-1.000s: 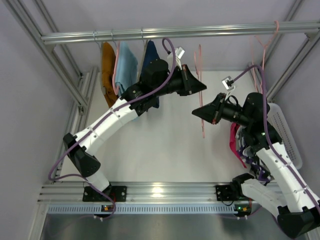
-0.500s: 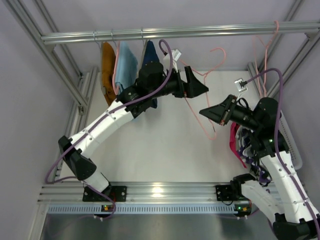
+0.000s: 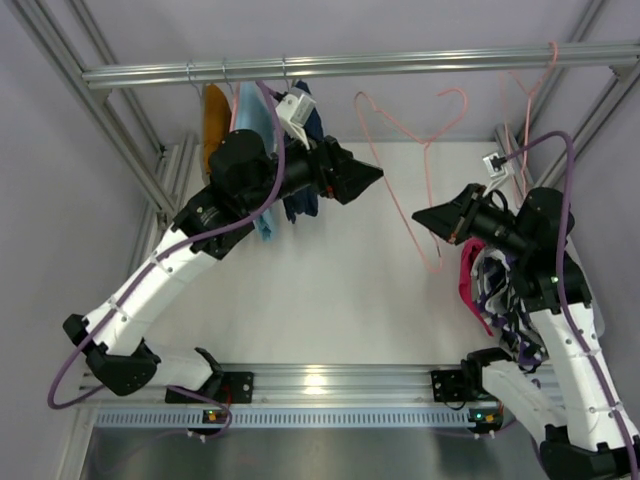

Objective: Remove the trousers from the hanger

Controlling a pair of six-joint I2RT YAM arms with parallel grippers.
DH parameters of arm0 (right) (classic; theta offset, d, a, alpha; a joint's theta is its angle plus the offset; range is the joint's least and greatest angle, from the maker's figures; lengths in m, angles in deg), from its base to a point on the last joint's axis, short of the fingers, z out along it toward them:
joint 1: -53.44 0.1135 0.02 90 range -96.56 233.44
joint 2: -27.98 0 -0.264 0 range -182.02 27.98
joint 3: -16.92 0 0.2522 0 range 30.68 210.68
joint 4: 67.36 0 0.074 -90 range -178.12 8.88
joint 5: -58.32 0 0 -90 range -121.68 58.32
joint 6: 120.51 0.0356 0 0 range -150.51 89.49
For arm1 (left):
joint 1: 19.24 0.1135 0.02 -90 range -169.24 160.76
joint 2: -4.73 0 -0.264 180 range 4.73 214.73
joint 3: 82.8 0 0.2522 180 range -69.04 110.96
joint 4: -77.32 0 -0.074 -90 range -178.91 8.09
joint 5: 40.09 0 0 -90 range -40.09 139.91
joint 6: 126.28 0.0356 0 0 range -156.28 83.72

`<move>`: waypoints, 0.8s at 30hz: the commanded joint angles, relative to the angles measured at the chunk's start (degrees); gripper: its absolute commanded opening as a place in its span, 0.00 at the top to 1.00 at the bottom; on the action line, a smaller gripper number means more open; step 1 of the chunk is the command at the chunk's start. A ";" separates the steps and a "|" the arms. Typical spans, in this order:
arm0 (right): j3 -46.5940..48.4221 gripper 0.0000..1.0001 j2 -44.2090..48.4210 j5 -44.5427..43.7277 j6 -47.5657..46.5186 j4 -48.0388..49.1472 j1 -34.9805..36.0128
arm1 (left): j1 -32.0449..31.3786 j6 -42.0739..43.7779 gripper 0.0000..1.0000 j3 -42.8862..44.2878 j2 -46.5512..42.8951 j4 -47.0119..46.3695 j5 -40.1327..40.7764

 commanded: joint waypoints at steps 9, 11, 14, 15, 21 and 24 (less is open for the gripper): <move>16.03 1.00 -6.02 -20.02 -13.27 -12.43 -0.68 | 4.69 5.44 0.01 9.04 1.92 -1.01 -1.25; 17.70 1.00 -9.00 -21.00 -14.15 -13.30 -0.77 | 4.69 4.91 0.01 8.87 1.74 -0.84 -0.46; 21.04 1.00 -13.74 -21.88 -15.55 -14.88 -0.77 | 4.78 4.73 0.01 9.13 1.74 0.39 1.21; 22.44 1.00 -14.55 -22.49 -15.91 -15.67 -0.77 | 4.78 4.90 0.01 9.04 1.57 0.57 2.08; 24.22 1.00 -18.16 -23.55 -17.58 -13.05 -0.77 | 5.66 4.56 0.01 8.34 0.16 0.48 1.30; 23.86 1.00 -18.43 -24.25 -18.28 -11.03 -0.77 | 5.92 4.91 0.01 7.55 -0.81 0.13 1.21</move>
